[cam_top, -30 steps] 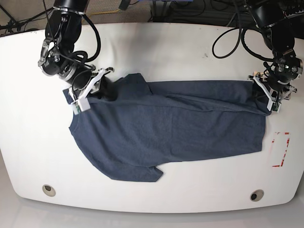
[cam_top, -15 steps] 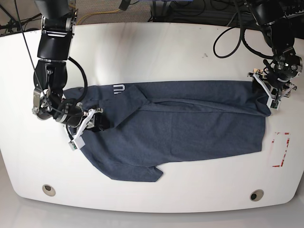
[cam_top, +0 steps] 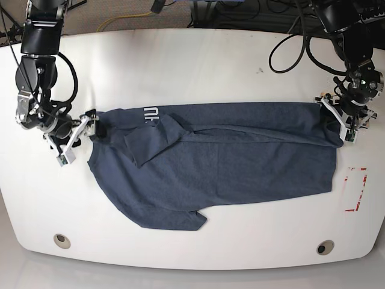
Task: Fold the T-shirt properly
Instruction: 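Pull the shirt edge with both grippers to straighten it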
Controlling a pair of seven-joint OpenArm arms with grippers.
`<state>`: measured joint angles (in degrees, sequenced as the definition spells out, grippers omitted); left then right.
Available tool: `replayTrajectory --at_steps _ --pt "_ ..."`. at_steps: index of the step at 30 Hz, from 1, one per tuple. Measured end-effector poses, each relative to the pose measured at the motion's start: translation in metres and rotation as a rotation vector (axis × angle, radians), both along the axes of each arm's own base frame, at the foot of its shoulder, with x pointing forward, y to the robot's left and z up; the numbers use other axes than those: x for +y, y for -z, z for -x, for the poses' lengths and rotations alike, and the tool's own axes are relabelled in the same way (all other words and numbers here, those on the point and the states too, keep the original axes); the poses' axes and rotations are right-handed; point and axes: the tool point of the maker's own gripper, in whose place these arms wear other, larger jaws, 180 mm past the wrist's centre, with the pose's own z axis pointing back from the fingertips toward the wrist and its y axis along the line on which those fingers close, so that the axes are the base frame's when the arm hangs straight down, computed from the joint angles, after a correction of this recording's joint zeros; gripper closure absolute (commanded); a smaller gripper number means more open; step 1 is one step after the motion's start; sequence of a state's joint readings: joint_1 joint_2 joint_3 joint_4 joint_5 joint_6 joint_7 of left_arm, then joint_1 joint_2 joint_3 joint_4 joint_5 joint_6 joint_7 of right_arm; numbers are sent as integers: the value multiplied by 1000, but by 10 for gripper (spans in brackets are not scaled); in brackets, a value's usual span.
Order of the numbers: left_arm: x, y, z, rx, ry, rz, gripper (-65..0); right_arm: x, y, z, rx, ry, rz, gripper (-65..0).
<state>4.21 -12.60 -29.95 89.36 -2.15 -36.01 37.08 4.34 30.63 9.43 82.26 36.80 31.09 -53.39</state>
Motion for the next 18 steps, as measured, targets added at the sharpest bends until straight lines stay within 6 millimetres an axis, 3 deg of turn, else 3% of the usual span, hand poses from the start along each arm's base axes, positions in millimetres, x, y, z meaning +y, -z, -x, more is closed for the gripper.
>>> replayTrajectory --at_steps 4,7,11,15,18 --pt "8 -1 -5 -36 -71 15 -408 -8 18 15 25 11 55 -531" --pt "11 2 -3 -31 -100 11 -408 -10 19 13 -22 47 49 -531" --pt "-10 5 -12 -43 -41 21 -408 -13 31 19 4 63 106 -525" --pt "-17 21 -13 -27 -37 68 -408 -4 42 23 15 32 83 -415" --pt "-11 36 -10 16 -63 81 -406 0 47 24 15 40 54 -265"
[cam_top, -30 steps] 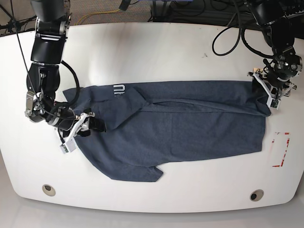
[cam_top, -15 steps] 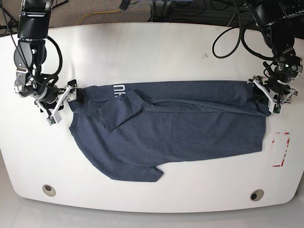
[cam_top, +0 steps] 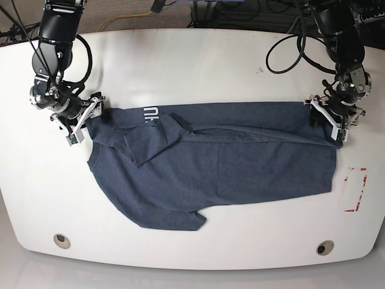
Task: Fold the T-shirt properly
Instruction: 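Pull the shirt edge with both grippers to straighten it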
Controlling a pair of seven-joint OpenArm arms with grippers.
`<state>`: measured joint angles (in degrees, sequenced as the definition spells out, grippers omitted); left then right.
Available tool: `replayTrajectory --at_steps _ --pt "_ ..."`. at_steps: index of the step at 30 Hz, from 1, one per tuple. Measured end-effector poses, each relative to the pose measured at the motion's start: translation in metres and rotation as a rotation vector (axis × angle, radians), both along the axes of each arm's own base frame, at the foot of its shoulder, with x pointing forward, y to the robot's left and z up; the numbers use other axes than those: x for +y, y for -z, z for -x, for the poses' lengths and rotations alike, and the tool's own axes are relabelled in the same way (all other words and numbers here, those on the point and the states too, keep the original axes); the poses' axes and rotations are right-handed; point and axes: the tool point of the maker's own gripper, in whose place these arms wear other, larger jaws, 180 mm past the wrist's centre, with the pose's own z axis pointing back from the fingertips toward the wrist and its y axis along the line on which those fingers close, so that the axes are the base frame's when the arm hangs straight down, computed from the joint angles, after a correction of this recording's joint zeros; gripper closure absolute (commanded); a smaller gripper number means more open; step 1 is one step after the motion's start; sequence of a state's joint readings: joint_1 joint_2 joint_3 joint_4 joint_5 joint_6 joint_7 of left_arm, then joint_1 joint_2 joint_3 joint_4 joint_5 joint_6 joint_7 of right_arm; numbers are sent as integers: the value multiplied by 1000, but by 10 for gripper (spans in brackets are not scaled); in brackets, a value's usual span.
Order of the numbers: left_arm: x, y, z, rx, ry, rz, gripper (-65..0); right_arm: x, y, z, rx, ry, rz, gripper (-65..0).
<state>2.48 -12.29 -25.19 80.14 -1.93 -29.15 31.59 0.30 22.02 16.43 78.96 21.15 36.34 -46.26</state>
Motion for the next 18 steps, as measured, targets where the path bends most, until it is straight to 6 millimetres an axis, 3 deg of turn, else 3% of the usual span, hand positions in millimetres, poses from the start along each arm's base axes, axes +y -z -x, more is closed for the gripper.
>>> replayTrajectory --at_steps 4,6,9,10,14,18 --pt "3 5 -3 -2 -10 21 -378 6 1 1 1 -7 -21 -95" --pt "2 6 -2 -7 -13 35 -267 7 1 1 0 -8 -26 -35" --pt "0 8 1 -2 -5 43 -86 11 1 3 1 -16 -19 -16" --pt "-1 11 3 2 -2 46 -53 14 0 6 -1 -24 -14 -16" --pt "-1 12 21 28 13 9 -86 23 -5 22 -14 -61 0 -16" --pt "-2 7 50 81 42 -57 -93 13 -9 45 24 -44 38 -19"
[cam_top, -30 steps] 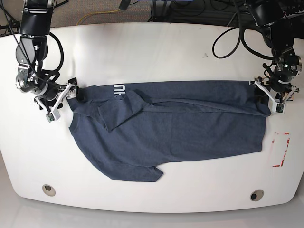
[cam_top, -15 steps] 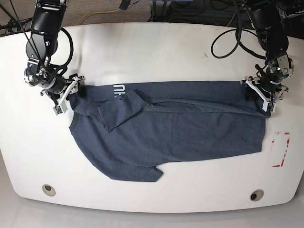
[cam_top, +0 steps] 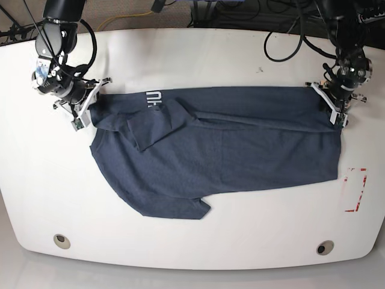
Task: Fold the T-shirt properly
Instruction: 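Pull the shirt edge with both grippers to straighten it, then release both grippers and move them along the shirt sides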
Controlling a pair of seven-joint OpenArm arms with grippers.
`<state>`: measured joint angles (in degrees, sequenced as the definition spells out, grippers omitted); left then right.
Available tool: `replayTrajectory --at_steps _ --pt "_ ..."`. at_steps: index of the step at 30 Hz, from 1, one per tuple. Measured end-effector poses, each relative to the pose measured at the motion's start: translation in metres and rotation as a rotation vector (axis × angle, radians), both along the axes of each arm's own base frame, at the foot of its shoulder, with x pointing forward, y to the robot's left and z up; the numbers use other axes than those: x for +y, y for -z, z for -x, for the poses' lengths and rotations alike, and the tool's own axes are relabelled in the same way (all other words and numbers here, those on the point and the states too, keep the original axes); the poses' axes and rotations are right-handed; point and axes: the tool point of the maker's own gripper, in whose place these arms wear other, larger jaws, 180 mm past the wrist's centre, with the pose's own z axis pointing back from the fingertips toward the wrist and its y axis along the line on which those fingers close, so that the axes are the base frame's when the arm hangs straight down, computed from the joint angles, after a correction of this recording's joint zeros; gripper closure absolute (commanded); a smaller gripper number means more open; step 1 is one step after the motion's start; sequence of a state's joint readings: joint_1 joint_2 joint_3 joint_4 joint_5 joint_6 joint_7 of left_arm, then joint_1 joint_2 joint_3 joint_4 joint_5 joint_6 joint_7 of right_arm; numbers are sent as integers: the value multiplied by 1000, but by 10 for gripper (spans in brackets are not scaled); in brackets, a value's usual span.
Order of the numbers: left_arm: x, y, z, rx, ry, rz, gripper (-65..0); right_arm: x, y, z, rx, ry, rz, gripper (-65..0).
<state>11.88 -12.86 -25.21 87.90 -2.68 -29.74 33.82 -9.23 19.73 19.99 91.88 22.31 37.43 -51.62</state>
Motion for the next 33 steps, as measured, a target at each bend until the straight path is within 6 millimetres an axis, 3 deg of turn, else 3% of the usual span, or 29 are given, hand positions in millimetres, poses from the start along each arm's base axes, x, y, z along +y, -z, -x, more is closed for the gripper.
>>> replayTrajectory --at_steps 4,7,9,12,16,18,22,26,33 --pt "-5 -6 21 16 31 -31 -93 -24 -2 27 39 55 59 -21" --pt "-14 -10 32 21 89 -41 -94 -27 1 47 78 60 80 -24" --pt "-16 -8 41 45 112 -51 -97 -29 2 57 89 71 77 -63" --pt "-21 -6 54 68 143 -55 -147 -34 1 72 107 77 101 -219" --pt "-22 -4 63 107 161 -68 -283 -42 -2 84 123 92 134 -484" --pt "-22 -7 64 109 172 -80 -328 -45 -11 81 92 112 143 -536" --pt "-20 -29 60 73 177 -122 -353 -39 -37 69 -10 120 144 -544" --pt "-18 -53 49 13 179 -167 -353 -32 -48 61 -49 94 137 -544" --pt "-38 -66 19 -75 186 -133 -353 1 -58 38 -102 12 30 -512"
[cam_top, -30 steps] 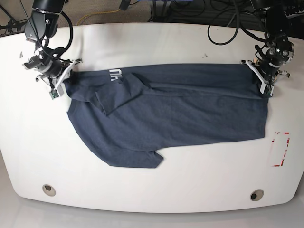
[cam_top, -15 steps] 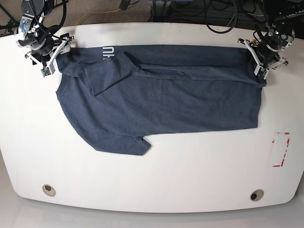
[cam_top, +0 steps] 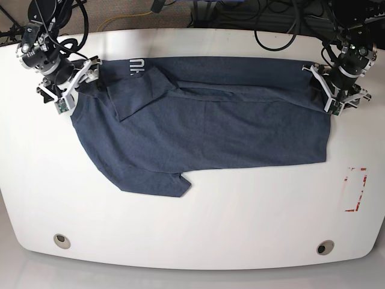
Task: Fold the T-shirt properly
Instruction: 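Release both grippers and move them along the shirt sides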
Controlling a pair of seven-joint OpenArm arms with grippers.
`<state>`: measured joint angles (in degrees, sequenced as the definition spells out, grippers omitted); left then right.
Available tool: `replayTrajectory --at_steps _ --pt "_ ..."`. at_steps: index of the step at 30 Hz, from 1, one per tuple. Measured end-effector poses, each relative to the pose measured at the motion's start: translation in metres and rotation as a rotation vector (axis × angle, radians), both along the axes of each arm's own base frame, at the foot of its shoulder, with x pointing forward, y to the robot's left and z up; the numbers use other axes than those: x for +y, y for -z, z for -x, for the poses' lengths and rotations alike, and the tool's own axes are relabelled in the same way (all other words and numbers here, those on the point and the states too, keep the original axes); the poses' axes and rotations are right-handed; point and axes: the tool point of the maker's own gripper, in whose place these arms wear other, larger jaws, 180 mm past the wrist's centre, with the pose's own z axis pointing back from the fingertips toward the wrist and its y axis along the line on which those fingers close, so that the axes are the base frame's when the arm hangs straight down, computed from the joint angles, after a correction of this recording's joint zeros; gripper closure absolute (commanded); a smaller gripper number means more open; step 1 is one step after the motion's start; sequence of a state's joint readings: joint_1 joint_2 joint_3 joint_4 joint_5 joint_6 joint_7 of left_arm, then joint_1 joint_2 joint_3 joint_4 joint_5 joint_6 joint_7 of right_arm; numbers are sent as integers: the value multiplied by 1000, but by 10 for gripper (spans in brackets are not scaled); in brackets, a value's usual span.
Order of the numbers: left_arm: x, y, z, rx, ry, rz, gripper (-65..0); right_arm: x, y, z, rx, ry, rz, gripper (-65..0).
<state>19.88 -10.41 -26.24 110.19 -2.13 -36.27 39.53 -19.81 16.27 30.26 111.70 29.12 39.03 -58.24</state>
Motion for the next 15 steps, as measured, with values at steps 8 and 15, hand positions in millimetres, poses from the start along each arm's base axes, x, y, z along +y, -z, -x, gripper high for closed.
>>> replayTrajectory --at_steps 8,15 --pt "-26 34 3 85 45 73 -353 55 -2 -3 4 -130 -163 -252" --pt "-19 62 16 163 12 100 -351 63 29 9 106 -157 -123 -239"
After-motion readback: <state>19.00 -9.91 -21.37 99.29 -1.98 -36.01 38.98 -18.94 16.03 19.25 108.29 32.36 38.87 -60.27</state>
